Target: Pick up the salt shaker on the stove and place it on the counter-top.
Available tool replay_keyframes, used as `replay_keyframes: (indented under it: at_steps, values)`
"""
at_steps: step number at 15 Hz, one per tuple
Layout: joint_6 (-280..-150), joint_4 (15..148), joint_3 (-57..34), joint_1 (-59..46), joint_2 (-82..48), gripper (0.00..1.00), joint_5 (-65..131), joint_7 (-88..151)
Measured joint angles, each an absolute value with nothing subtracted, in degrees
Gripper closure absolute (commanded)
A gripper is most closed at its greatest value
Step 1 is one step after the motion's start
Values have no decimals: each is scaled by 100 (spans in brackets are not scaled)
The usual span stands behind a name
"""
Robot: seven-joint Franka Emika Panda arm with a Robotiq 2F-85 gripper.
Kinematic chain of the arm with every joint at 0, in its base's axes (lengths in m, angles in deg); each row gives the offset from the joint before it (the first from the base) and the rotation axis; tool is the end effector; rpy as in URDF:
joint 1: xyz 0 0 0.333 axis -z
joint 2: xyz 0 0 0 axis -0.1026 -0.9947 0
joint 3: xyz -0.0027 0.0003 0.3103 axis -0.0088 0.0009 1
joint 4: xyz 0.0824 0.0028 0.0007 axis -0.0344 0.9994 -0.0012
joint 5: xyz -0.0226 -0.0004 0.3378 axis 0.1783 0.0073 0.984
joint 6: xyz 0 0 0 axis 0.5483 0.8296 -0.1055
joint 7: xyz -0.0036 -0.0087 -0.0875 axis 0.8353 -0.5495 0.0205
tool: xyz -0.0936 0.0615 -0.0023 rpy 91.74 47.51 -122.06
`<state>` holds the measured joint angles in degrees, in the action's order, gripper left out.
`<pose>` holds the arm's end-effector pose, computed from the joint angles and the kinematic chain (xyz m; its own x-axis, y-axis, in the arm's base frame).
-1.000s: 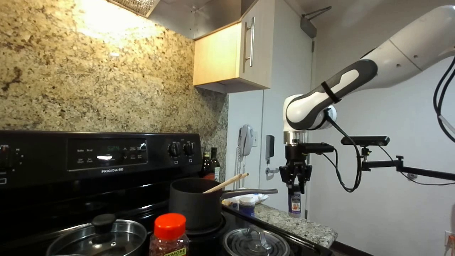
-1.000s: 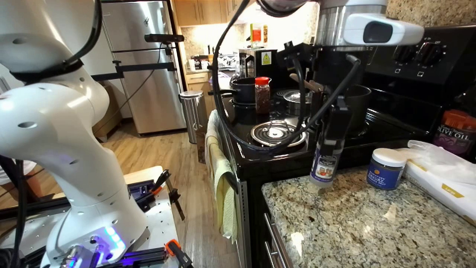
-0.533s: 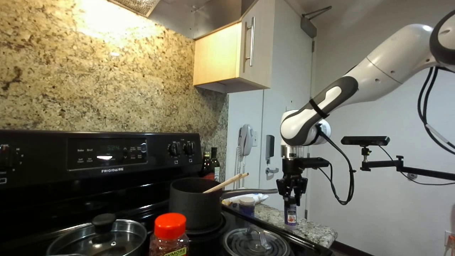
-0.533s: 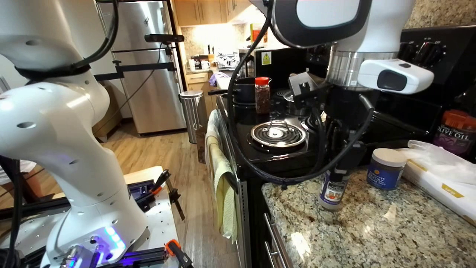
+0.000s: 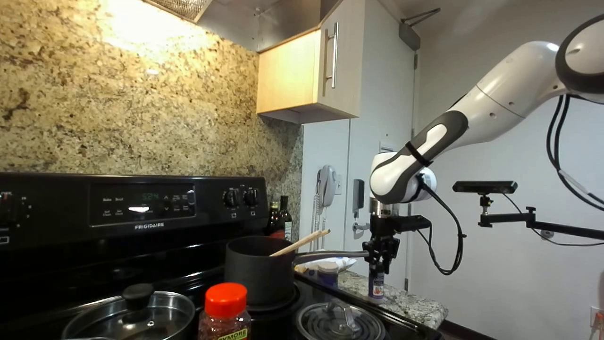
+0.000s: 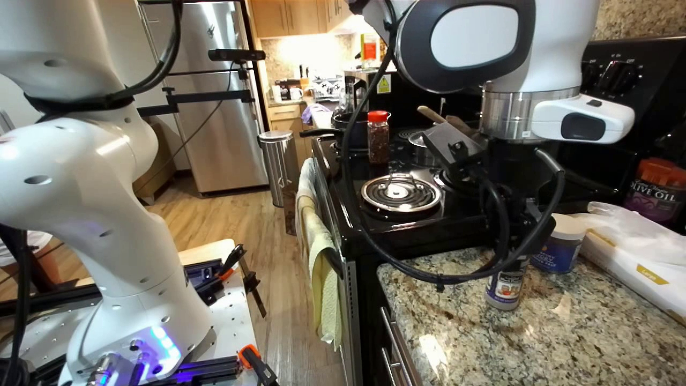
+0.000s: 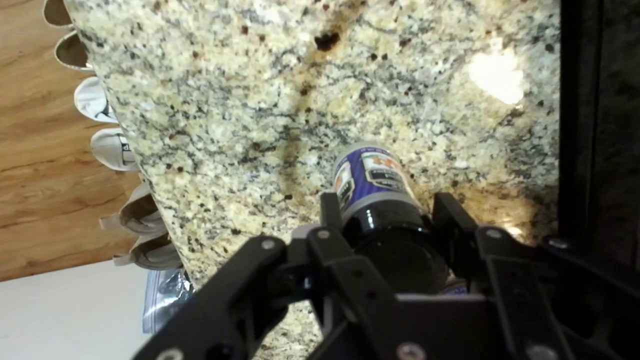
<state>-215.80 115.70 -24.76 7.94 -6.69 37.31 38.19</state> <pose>0.4359 -0.2565 0.3652 0.8667 -0.4963 0.0505 -0.4975 -0.8673 0.0142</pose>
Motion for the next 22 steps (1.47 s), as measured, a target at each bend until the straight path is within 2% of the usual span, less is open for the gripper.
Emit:
replay_keyframes:
  at_steps: [1,2,6,14,22]
  values:
    - [-21648,11593,-2476,795,-670,44,3731,3851]
    - [-21690,11612,-2476,799,-671,25,3731,3864]
    - [-21706,11629,-2476,818,-672,2,3735,3895]
    - [-21180,11421,-2549,968,-443,0,3810,3908]
    - [-19464,10917,-2559,1028,632,0,4103,3833]
